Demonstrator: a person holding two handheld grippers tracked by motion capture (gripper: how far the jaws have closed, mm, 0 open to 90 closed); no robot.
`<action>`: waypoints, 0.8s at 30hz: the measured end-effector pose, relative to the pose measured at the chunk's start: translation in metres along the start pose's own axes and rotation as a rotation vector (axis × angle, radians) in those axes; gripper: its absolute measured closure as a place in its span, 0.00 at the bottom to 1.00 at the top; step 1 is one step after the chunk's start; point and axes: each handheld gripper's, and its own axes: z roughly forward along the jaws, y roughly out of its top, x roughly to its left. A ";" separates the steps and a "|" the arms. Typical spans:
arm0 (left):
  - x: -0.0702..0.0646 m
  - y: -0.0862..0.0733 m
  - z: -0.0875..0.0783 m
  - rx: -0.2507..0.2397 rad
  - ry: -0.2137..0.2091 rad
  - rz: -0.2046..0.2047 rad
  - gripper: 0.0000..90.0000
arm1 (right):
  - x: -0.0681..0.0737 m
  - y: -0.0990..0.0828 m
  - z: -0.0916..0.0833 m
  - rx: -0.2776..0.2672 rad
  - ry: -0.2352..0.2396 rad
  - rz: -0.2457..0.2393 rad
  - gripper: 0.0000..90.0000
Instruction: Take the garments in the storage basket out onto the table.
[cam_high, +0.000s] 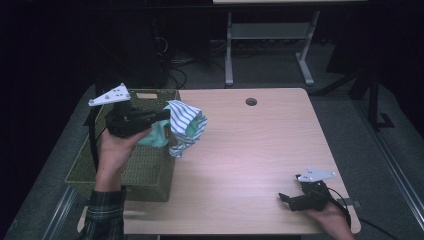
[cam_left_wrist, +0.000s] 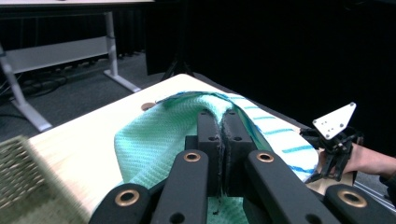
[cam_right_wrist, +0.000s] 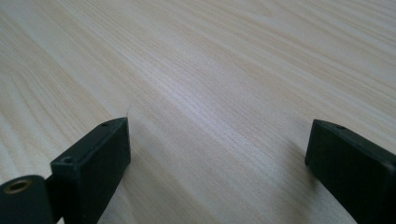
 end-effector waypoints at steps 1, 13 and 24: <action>-0.002 0.001 0.003 -0.004 -0.009 0.000 0.98 | 0.000 0.000 0.000 0.000 0.000 0.000 0.07; -0.028 0.006 0.045 0.028 -0.091 0.026 0.98 | 0.000 0.000 0.000 0.000 0.000 0.000 0.07; -0.049 -0.005 0.082 0.110 -0.109 0.036 0.98 | 0.000 0.000 0.000 0.000 0.000 0.001 0.07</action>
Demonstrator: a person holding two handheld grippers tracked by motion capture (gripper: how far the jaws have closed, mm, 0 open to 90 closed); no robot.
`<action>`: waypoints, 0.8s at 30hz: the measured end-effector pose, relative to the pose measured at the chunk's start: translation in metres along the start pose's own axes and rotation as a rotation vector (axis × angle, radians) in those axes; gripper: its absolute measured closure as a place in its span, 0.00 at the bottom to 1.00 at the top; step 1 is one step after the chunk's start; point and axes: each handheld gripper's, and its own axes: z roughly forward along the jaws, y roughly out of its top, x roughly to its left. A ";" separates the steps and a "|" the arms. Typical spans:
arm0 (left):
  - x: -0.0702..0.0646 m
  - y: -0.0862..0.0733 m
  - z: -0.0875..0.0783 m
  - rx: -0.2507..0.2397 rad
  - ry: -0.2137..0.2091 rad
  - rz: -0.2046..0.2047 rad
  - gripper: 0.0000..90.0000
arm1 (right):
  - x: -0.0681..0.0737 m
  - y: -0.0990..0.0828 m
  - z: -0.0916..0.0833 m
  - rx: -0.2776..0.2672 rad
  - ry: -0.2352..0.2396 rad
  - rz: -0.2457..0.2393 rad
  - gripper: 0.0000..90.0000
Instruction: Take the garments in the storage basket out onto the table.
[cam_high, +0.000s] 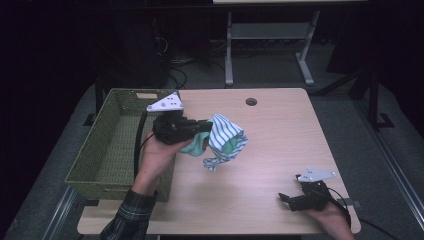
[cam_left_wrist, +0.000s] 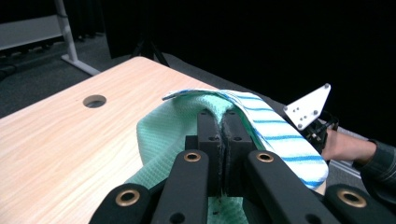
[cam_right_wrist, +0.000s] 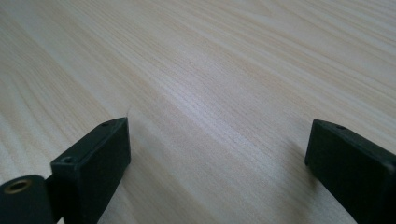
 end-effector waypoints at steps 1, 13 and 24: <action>-0.002 -0.001 0.004 0.007 -0.005 0.002 0.98 | 0.000 0.000 0.000 0.000 0.000 0.000 0.07; -0.017 -0.020 0.049 0.088 -0.036 -0.010 0.98 | 0.000 0.000 0.000 0.000 0.000 0.000 0.07; -0.024 -0.048 0.093 0.177 -0.090 -0.050 0.98 | 0.000 0.000 0.000 0.000 0.000 0.000 0.07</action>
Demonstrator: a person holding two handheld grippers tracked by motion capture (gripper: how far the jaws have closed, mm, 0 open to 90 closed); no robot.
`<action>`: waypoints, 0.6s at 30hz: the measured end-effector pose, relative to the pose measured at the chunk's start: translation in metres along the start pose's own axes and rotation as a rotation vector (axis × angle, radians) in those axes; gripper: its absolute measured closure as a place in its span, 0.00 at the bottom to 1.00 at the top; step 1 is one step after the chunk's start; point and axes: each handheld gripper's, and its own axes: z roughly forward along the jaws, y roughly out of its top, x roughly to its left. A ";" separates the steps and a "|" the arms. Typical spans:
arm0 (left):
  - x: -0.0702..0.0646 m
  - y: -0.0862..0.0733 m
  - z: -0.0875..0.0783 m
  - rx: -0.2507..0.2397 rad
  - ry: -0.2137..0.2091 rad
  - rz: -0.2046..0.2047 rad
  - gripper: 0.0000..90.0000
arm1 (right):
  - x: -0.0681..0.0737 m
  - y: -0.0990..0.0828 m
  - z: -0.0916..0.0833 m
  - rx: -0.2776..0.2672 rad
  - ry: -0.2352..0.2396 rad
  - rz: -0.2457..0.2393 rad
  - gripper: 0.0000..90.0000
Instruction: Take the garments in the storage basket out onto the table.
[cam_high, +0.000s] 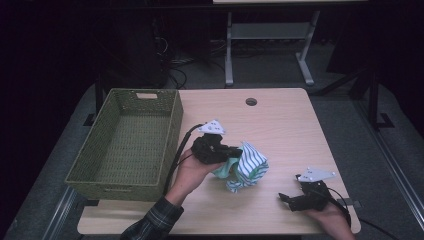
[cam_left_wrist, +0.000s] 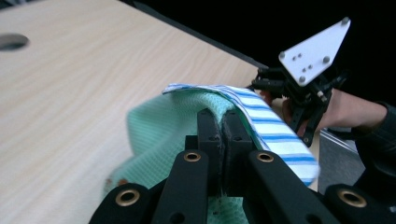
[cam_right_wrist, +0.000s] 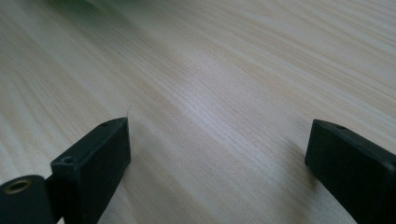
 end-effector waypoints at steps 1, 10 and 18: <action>0.000 -0.003 0.005 0.008 -0.010 -0.011 0.98 | 0.000 0.000 0.000 0.000 0.000 0.000 0.07; 0.001 -0.018 0.030 0.078 -0.043 -0.023 0.98 | 0.000 0.000 0.000 0.000 0.000 -0.001 0.07; 0.005 -0.034 0.053 0.121 -0.057 -0.048 0.98 | 0.000 0.000 0.000 0.000 0.000 0.000 0.07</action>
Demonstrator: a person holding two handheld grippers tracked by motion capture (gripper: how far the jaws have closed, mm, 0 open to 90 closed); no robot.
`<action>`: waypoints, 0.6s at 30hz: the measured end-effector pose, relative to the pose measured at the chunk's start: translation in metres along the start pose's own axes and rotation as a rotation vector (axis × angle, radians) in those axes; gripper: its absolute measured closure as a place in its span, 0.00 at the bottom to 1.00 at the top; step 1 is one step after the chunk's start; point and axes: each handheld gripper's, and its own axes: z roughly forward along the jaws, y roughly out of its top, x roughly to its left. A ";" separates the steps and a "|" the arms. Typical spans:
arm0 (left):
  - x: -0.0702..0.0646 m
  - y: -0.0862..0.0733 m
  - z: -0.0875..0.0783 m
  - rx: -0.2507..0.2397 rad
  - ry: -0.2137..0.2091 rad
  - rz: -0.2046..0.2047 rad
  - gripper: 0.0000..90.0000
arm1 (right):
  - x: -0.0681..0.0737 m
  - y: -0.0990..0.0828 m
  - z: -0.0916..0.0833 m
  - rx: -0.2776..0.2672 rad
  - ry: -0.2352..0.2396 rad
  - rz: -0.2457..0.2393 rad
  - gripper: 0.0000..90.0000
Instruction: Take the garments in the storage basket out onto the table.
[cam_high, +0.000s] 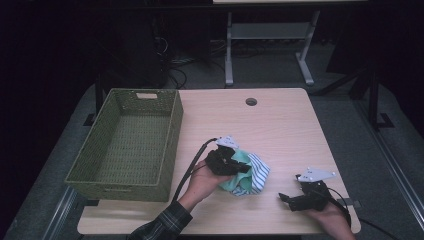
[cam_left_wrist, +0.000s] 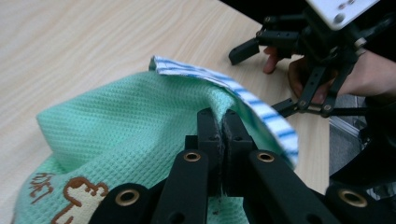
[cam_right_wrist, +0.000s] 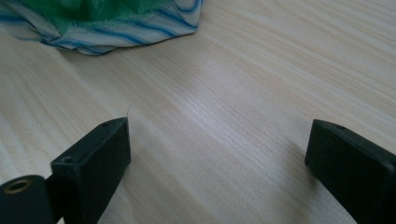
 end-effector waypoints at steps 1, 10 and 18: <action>0.001 -0.002 0.002 0.001 -0.001 -0.007 0.98 | 0.000 0.000 0.000 0.000 0.000 0.000 0.07; 0.014 -0.018 0.027 0.060 0.003 -0.043 0.97 | 0.000 0.000 0.000 0.000 0.000 0.000 0.07; 0.019 -0.027 0.041 0.095 0.038 -0.045 0.92 | 0.000 0.000 0.000 0.000 0.000 0.000 0.07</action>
